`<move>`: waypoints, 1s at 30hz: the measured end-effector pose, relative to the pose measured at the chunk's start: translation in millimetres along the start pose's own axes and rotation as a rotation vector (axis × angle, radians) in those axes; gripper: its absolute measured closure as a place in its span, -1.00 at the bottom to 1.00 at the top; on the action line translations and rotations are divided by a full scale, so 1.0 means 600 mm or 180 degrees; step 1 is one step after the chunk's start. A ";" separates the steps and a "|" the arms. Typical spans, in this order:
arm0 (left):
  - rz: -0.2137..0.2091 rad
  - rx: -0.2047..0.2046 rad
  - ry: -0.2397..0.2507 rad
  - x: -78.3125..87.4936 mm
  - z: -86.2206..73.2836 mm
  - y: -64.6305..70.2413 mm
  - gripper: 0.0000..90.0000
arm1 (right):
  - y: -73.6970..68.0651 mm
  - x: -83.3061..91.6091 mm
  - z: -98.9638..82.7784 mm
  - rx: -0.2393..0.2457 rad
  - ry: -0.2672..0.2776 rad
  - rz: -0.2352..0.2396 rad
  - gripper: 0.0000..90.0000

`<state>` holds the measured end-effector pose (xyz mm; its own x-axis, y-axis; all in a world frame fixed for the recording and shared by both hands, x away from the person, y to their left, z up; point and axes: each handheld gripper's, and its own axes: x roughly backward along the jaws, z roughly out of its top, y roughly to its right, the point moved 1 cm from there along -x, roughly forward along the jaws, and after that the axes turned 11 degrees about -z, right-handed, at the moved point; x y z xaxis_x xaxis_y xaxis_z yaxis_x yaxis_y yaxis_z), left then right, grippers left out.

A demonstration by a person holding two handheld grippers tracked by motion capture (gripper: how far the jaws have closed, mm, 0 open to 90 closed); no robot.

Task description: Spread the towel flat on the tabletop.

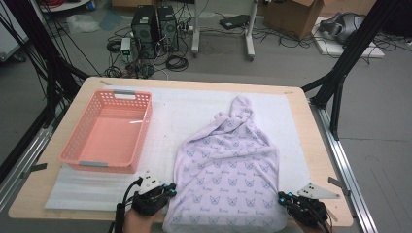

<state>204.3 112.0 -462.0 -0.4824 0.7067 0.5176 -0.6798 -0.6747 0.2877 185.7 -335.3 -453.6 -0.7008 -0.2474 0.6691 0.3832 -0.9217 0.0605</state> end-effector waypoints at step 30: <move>-0.0287 -0.0104 0.0381 0.032 0.016 -0.017 0.07 | 0.023 -0.017 0.021 -0.0152 0.0195 -0.0123 0.31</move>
<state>207.4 130.7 -447.0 -0.4796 0.7858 0.3905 -0.7399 -0.6014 0.3014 205.5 -342.0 -450.2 -0.7506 -0.2279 0.6203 0.3270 -0.9438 0.0489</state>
